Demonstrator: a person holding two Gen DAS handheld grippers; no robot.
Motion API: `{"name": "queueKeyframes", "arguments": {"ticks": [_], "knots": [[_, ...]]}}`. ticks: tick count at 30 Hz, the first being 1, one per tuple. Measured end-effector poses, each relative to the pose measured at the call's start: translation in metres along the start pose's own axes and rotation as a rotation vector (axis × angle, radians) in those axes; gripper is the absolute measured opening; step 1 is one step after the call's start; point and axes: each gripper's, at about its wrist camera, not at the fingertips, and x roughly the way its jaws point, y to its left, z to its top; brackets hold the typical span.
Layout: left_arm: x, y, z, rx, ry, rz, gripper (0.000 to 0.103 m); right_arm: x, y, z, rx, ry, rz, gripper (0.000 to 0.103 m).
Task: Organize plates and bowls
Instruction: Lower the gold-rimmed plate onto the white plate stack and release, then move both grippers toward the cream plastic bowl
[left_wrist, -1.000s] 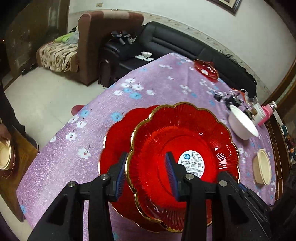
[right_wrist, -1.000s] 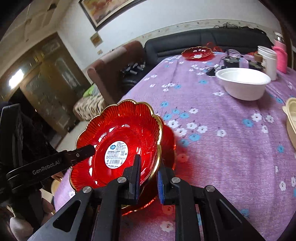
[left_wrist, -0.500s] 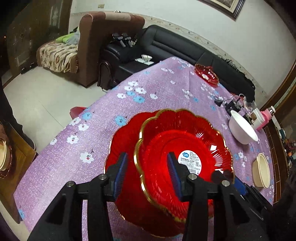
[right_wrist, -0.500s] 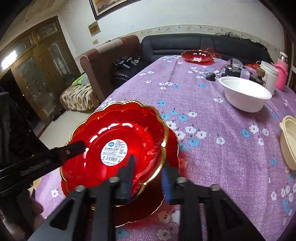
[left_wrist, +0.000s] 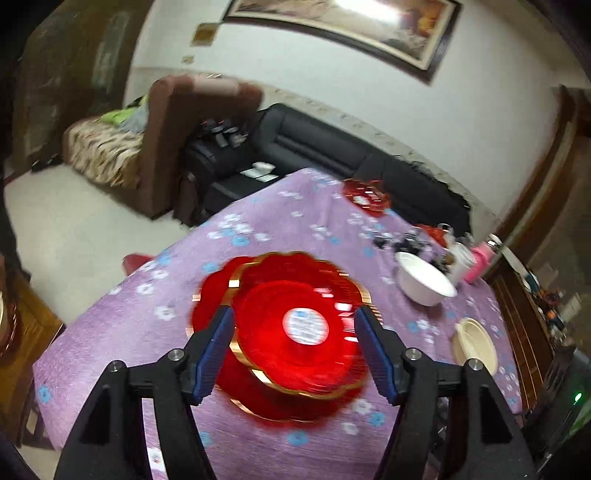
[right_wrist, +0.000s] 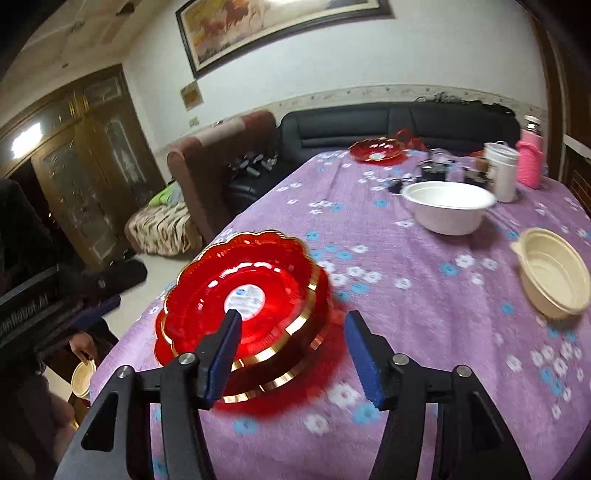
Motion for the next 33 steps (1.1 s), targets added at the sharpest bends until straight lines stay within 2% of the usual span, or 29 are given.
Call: {"name": "queueKeyframes", "arguments": {"ticks": [3, 6, 8, 11, 16, 26, 29, 33], "knots": [[-0.009, -0.032, -0.007, 0.061, -0.010, -0.060, 0.073, -0.022, -0.019, -0.013, 0.032, -0.014, -0.020, 0.063], [-0.013, -0.065, -0.019, 0.125, -0.034, -0.072, 0.083, -0.038, -0.041, -0.023, 0.063, -0.032, -0.052, 0.063], [-0.011, -0.089, -0.028, 0.161, -0.038, -0.092, 0.083, -0.047, -0.061, -0.030, 0.103, -0.043, -0.082, 0.063], [-0.006, -0.123, -0.043, 0.224, 0.008, -0.140, 0.083, -0.055, -0.092, -0.038, 0.176, -0.032, -0.099, 0.063], [0.000, -0.154, -0.060, 0.264, 0.040, -0.161, 0.083, -0.069, -0.130, -0.049, 0.254, -0.030, -0.125, 0.063], [0.000, -0.164, -0.073, 0.270, 0.069, -0.165, 0.083, -0.069, -0.146, -0.061, 0.301, -0.014, -0.111, 0.063], [0.006, -0.163, -0.073, 0.286, 0.074, -0.132, 0.084, -0.070, -0.151, -0.064, 0.298, -0.035, -0.126, 0.065], [0.015, -0.156, -0.070, 0.259, 0.095, -0.117, 0.084, -0.060, -0.166, -0.064, 0.344, -0.008, -0.111, 0.065]]}}
